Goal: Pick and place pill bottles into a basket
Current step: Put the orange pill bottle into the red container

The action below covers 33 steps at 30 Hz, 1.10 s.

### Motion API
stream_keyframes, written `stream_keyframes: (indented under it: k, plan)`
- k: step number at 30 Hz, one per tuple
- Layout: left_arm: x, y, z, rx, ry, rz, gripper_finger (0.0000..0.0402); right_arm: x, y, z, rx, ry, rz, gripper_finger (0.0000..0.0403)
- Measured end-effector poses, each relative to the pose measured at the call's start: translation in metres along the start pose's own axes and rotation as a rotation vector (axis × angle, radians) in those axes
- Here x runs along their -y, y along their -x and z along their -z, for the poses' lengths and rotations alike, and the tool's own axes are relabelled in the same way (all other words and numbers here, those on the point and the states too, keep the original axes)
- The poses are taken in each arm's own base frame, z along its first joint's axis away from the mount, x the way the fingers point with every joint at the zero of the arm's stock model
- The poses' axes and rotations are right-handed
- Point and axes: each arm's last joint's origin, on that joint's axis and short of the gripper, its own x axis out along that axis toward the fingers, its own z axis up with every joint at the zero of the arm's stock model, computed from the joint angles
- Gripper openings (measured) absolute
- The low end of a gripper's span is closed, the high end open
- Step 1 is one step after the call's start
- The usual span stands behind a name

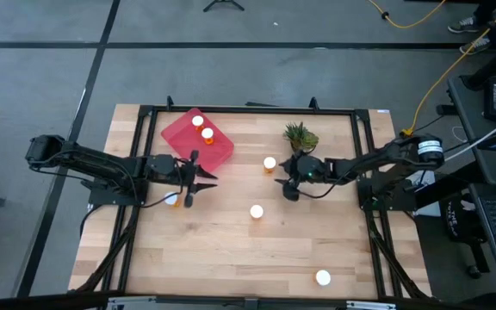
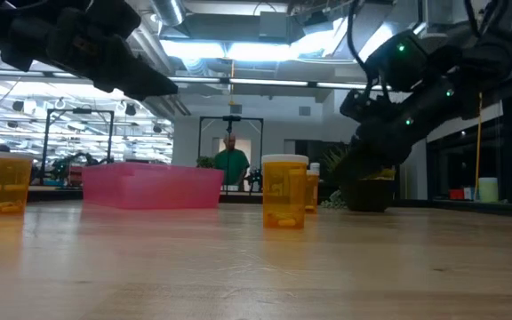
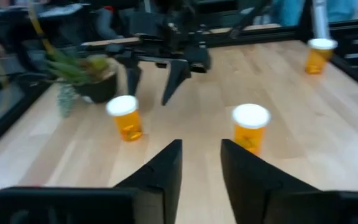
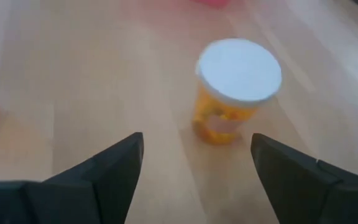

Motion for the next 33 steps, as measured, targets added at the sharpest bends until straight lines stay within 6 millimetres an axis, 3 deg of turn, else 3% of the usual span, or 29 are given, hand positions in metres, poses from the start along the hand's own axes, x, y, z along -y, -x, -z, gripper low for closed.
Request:
stream_keyframes:
  k: [9, 17, 33]
  plan:
    - [-0.002, 0.0, 0.001, -0.011, -0.002, -0.054, 0.0151, 0.002, -0.018, 0.009, 0.015, -0.062, 0.012, 0.03]
    - [-0.002, 0.0, 0.001, -0.013, -0.002, -0.054, 0.0153, 0.006, -0.035, 0.023, 0.007, -0.113, 0.032, 0.03]
    - [-0.001, 0.0, 0.001, -0.017, -0.001, -0.054, 0.0151, 0.006, -0.047, 0.031, 0.062, -0.155, 0.041, 0.03]
